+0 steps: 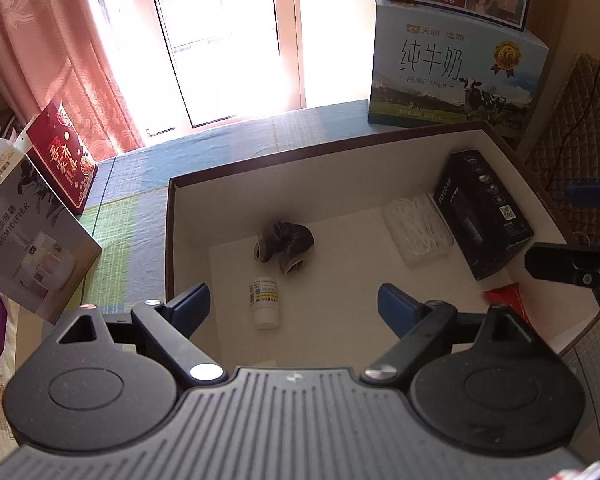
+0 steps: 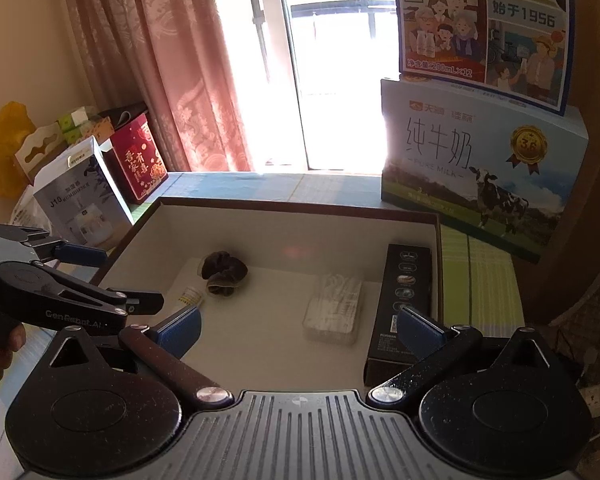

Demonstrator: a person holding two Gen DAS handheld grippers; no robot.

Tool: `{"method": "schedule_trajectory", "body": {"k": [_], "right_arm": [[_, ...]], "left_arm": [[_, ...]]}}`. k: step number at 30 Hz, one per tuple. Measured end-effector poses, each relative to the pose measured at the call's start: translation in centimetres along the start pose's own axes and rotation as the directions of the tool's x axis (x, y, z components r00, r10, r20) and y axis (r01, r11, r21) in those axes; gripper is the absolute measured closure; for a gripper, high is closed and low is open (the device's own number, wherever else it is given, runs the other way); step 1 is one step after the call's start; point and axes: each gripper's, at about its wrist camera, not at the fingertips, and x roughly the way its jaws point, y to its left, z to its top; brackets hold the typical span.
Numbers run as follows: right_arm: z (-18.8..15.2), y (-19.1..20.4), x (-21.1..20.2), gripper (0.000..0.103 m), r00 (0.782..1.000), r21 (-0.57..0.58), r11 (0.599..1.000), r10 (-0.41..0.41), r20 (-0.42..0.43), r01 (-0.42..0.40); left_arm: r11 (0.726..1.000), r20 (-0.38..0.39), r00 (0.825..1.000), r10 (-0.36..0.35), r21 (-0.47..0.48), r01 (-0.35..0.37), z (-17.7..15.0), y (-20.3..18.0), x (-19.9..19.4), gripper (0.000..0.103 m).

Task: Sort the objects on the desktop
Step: 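Withdraw both open tools from the box back over the table items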

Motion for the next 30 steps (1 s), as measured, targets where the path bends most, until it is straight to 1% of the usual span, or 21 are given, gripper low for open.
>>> {"method": "schedule_trajectory", "body": {"k": [7, 17, 22, 30], "right_arm": [[-1.9, 0.5, -2.4, 0.002, 1.000, 0.023, 1.000, -0.009, -0.004, 0.009], [-3.7, 1.8, -6.1, 0.002, 1.000, 0.027, 1.000, -0.012, 0.009, 0.012], [-4.6, 2.3, -7.7, 0.002, 1.000, 0.023, 1.000, -0.009, 0.019, 0.009], [-5.9, 3.0, -10.2, 0.002, 0.999, 0.026, 1.000, -0.001, 0.035, 0.000]], "left_arm": [[1.000, -0.005, 1.000, 0.008, -0.030, -0.008, -2.3, -0.5, -2.7, 0.014], [0.997, 0.026, 1.000, 0.007, -0.082, -0.005, -5.5, -1.0, -7.3, 0.014], [0.996, 0.038, 0.999, 0.008, -0.090, -0.005, -7.1, -1.6, -9.2, 0.014], [0.995, 0.062, 0.998, 0.029, -0.092, -0.023, -9.2, -2.3, -11.9, 0.014]]}}
